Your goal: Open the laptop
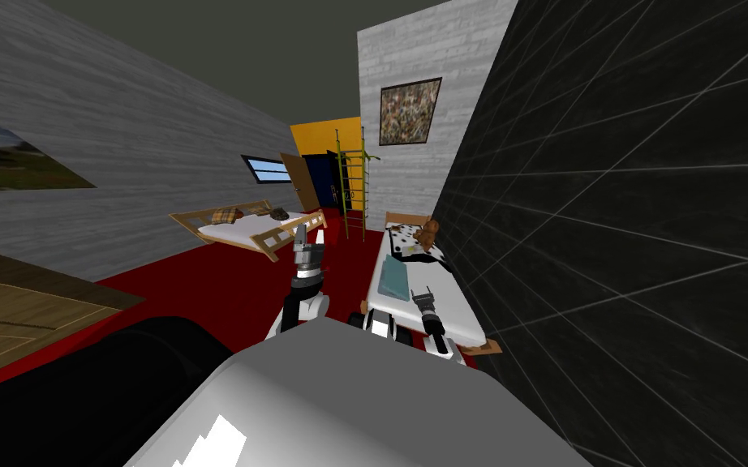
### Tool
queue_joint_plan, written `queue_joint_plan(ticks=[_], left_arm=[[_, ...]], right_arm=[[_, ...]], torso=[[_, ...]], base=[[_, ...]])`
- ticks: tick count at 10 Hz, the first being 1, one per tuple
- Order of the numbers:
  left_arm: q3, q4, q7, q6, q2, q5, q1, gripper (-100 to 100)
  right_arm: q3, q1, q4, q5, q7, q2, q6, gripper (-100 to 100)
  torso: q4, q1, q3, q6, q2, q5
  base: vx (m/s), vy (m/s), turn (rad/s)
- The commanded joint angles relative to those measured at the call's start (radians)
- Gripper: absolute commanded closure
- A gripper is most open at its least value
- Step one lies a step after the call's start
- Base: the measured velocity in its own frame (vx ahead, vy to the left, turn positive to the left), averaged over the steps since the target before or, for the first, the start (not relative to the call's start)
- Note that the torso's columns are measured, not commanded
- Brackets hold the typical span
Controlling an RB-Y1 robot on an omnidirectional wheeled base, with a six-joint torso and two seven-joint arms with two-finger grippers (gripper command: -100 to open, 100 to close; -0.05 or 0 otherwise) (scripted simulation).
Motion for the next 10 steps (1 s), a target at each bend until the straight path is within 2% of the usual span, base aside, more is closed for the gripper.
queue_joint_plan(ticks=[1, 2, 3, 4, 5, 6, 10], left_arm=[[0.0, 0.0, 0.0, 0.0, 0.0, 0.0, 0.0, 0], [0.0, 0.0, 0.0, 0.0, 0.0, 0.0, 0.0, 0], [0.0, 0.0, 0.0, 0.0, 0.0, 0.0, 0.0, 0], [0.0, 0.0, 0.0, 0.0, 0.0, 0.0, 0.0, 0], [0.0, 0.0, 0.0, 0.0, 0.0, 0.0, 0.0, 0], [0.0, 0.0, 0.0, 0.0, 0.0, 0.0, 0.0, 0], [0.0, 0.0, 0.0, 0.0, 0.0, 0.0, 0.0, 0]], right_arm=[[-0.003, -0.001, 0.003, -0.002, 0.004, 0.002, -0.001, -100], [-0.003, -0.001, 0.002, -0.002, 0.003, 0.001, -0.001, -100], [-0.005, 0.049, -0.048, 0.047, -0.046, 0.004, -0.034, -100], [-0.005, 0.067, -0.066, 0.047, -0.046, 0.004, -0.034, -100], [-0.008, 0.097, -0.092, 0.089, -0.085, 0.007, -0.067, -100], [-0.008, 0.131, -0.13, 0.095, -0.096, 0.007, -0.067, -100], [-0.008, 0.134, -0.136, 0.095, -0.096, 0.007, -0.067, -100]], torso=[[0.0, -0.001, 0.0, 0.0, 0.0, 0.0], [0.0, 0.0, 0.0, 0.0, 0.0, 0.0], [0.0, 0.001, 0.0, 0.0, 0.0, 0.0], [0.0, 0.002, 0.001, 0.0, 0.001, 0.001], [0.0, 0.001, 0.0, 0.0, 0.001, 0.0], [0.0, 0.0, 0.0, 0.0, 0.0, 0.0], [0.0, 0.0, 0.0, 0.0, 0.0, 0.0]], base=[[0.007, -0.018, 0.052], [0.001, -0.005, 0.011], [-0.009, 0.024, -0.07], [-0.007, 0.019, -0.054], [-0.006, 0.018, -0.051], [-0.006, 0.017, -0.049], [-0.001, 0.003, -0.007]])
